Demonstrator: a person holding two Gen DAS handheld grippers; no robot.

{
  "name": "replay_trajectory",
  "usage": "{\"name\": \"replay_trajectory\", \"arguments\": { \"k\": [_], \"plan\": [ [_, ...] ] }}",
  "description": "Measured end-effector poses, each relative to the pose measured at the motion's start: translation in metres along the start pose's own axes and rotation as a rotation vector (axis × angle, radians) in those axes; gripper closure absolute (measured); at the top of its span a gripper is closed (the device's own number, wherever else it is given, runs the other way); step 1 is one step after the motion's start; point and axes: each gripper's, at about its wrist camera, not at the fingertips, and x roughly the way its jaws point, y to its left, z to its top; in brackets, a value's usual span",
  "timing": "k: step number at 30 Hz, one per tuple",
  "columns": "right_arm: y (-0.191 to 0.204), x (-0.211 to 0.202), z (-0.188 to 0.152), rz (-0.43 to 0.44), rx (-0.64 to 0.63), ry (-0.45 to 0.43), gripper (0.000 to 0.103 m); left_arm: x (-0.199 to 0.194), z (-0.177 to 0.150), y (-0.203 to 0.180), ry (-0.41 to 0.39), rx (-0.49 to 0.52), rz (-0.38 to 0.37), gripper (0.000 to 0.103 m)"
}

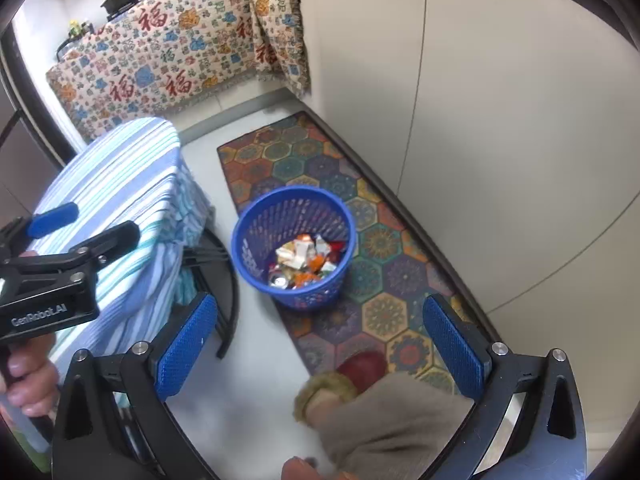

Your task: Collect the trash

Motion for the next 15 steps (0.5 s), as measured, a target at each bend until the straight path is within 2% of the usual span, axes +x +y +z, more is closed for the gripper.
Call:
{"name": "replay_trajectory", "arguments": {
  "k": [15],
  "plan": [
    [0.014, -0.019, -0.005, 0.011, -0.021, -0.021, 0.0, -0.011, -0.002, 0.004, -0.006, -0.025, 0.006, 0.0]
  ]
}}
